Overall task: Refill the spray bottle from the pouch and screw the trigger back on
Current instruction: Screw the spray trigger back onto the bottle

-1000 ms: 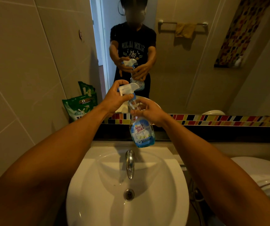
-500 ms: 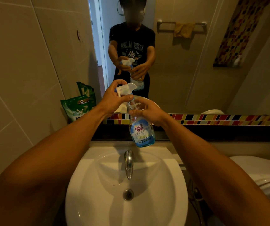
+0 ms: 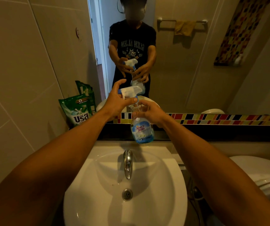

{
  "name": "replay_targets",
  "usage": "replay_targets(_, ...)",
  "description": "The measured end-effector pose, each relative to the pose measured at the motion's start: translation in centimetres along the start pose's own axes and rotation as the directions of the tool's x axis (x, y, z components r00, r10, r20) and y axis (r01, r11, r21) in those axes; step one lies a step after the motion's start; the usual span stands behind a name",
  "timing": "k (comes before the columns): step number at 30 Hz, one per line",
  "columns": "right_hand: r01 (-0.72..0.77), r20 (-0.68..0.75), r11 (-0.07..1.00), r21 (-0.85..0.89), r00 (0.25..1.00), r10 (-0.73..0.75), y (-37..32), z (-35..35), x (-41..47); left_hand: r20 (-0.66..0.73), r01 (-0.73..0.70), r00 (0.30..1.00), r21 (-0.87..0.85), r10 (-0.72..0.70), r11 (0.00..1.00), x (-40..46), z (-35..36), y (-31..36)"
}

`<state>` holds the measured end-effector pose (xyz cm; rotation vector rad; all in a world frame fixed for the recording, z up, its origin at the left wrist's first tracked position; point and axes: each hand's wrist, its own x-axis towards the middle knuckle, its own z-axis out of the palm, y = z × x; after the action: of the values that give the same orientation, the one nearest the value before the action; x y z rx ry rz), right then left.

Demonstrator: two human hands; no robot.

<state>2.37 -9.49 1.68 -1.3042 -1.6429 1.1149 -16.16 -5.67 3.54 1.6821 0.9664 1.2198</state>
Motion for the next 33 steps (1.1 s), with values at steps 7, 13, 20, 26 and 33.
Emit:
replay_targets(7,-0.003,-0.144,0.996,-0.091,0.990,-0.010,2.4,-1.3,0.2,-0.002,0.188,0.982,-0.003,-0.188,0.982,-2.3,2.6,-2.2)
replay_targets(13,-0.051,-0.229,0.996,-0.076,0.973,0.033,5.3,-3.1,1.7,0.059,0.375,0.922,0.099,-0.382,0.922,-3.0,5.5,-8.2)
replay_targets(20,-0.045,-0.223,0.998,-0.049,0.974,0.033,8.6,-5.6,3.8,0.155,0.455,0.880,-0.003,-0.449,0.890,-1.4,10.8,-11.3)
replay_targets(26,-0.056,-0.182,0.998,-0.028,0.982,0.050,11.4,-7.4,5.5,0.159,0.502,0.859,-0.066,-0.488,0.862,0.1,13.7,-13.3)
replay_targets(33,-0.051,-0.129,0.998,-0.034,0.991,0.046,12.8,-8.8,6.7,0.104,0.480,0.875,-0.057,-0.473,0.875,1.2,15.3,-14.8)
